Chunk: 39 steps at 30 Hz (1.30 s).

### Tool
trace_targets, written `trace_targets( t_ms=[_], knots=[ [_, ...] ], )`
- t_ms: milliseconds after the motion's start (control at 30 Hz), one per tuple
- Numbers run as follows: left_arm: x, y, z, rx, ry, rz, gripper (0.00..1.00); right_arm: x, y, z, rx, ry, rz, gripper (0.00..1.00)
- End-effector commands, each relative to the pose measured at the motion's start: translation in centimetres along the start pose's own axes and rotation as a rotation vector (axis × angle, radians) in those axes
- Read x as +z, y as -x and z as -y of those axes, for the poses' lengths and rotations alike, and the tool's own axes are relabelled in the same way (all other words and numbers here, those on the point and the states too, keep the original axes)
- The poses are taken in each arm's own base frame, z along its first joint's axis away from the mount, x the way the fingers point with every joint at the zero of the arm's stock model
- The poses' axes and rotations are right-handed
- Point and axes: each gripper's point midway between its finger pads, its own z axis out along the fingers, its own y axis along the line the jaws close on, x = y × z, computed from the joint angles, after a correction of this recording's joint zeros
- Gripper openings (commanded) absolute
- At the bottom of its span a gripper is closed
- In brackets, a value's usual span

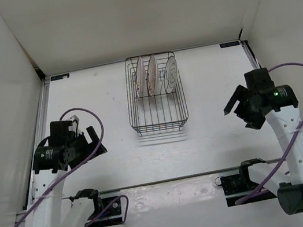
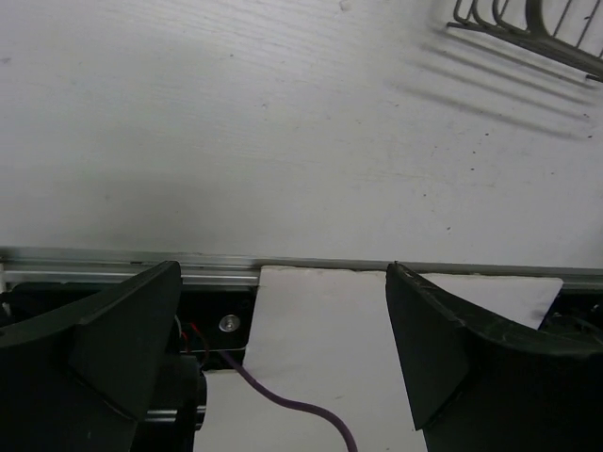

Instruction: Unload the plates from the dish rack

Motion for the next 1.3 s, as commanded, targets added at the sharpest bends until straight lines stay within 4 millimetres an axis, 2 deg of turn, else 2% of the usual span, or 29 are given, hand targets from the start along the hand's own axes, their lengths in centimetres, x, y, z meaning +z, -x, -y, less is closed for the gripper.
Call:
trace_targets(
  t_ms=[0,67,133,167,233,267,300,333,400,433,467,533,567,600,633,667,700,733,833,867,900,1000,1067,1100,1133,1167,1200,1233,1267],
  knots=[
    [-1.9,-0.7,-1.6,0.007,0.072,0.023,1.00,-1.5,-0.4,1.9,-0.027,-0.102,-0.030,0.90],
    [-1.9,-1.4,-2.0,-0.020,0.086,0.012,1.00,-0.5,-2.0,1.6,-0.096,-0.055,-0.112,0.90],
    [-1.6,-2.1,-2.2,-0.041,0.091,0.002,1.00,-0.3,-1.9,1.4,-0.128,-0.043,-0.111,0.90],
    [-1.4,-2.3,-2.2,-0.072,0.091,0.000,1.00,-0.3,-0.2,2.3,-0.134,-0.111,-0.042,0.90],
    [-1.2,-3.0,-2.2,-0.086,0.088,-0.023,1.00,-1.7,2.9,1.6,-0.125,-0.135,0.066,0.90],
    [-1.1,-3.1,-2.1,-0.090,0.086,-0.029,1.00,-1.4,5.1,2.7,-0.123,-0.247,0.130,0.90],
    [-1.1,-3.2,-2.0,-0.087,0.074,-0.038,1.00,-2.7,8.1,1.5,-0.104,-0.246,0.219,0.90],
    [-1.1,-3.2,-2.0,-0.084,0.078,-0.040,1.00,-3.5,9.0,0.7,-0.086,-0.217,0.258,0.90],
    [-1.1,-3.1,-2.0,-0.073,0.071,-0.032,1.00,-2.5,11.3,-1.1,-0.067,-0.205,0.261,0.90],
    [-1.2,-3.0,-2.0,-0.070,0.073,-0.031,1.00,-4.3,13.2,-3.1,-0.050,-0.132,0.320,0.90],
    [-1.3,-3.1,-2.0,-0.065,0.075,-0.032,1.00,-2.7,14.3,-5.4,-0.046,-0.073,0.293,0.90],
    [-1.7,-2.8,-2.0,-0.041,0.071,-0.018,1.00,-2.9,14.6,-9.5,-0.060,0.084,0.249,0.90],
    [-1.8,-2.7,-2.2,-0.039,0.083,-0.012,1.00,-3.3,14.4,-14.1,-0.133,0.279,0.230,0.90],
    [-1.9,-2.9,-2.3,-0.034,0.088,-0.020,1.00,-2.0,13.6,-17.1,-0.193,0.358,0.173,0.90],
    [-2.0,-3.0,-2.5,-0.029,0.095,-0.017,1.00,-2.6,7.1,-23.5,-0.426,0.456,0.129,0.90],
    [-1.9,-3.1,-2.7,-0.021,0.101,-0.021,1.00,-6.6,6.5,-23.2,-0.629,0.361,0.184,0.90],
    [-1.9,-3.3,-2.9,-0.017,0.108,-0.024,1.00,-2.7,4.6,-23.9,-0.719,0.122,0.047,0.90],
    [-1.9,-3.7,-3.5,-0.026,0.136,-0.024,1.00,-3.3,3.1,-24.8,-0.710,0.117,0.030,0.90],
    [-2.0,-4.1,-3.7,-0.025,0.137,-0.032,1.00,-4.0,4.3,-27.5,-0.720,0.233,0.141,0.90],
    [-2.0,-4.2,-3.7,-0.020,0.134,-0.031,1.00,-3.2,2.9,-25.4,-0.732,0.242,0.096,0.90],
    [-2.0,-4.1,-3.8,-0.015,0.135,-0.024,1.00,-2.7,4.1,-27.8,-0.674,0.366,0.212,0.90],
    [-2.0,-4.6,-4.0,-0.009,0.137,-0.028,1.00,-0.5,3.4,-25.5,-0.709,0.201,0.121,0.90],
    [-1.8,-4.8,-4.2,-0.004,0.140,-0.034,1.00,0.0,2.9,-25.4,-0.719,0.179,0.096,0.90],
    [-1.8,-4.8,-4.1,-0.003,0.140,-0.037,1.00,0.3,3.0,-26.6,-0.716,0.233,0.121,0.90],
    [-1.7,-4.8,-4.2,-0.002,0.142,-0.043,1.00,-1.3,3.8,-27.7,-0.685,0.311,0.185,0.90],
    [-1.8,-4.8,-4.2,0.005,0.142,-0.045,1.00,-0.4,3.7,-27.4,-0.677,0.301,0.175,0.90],
    [-1.7,-4.8,-4.2,0.007,0.143,-0.047,1.00,-0.9,4.4,-27.9,-0.666,0.315,0.200,0.90],
    [-1.8,-4.8,-4.3,0.006,0.148,-0.048,1.00,0.9,3.9,-27.5,-0.691,0.253,0.157,0.90],
    [-1.8,-4.9,-4.2,0.005,0.145,-0.051,1.00,-0.4,5.2,-28.4,-0.677,0.274,0.199,0.90]
  ],
)
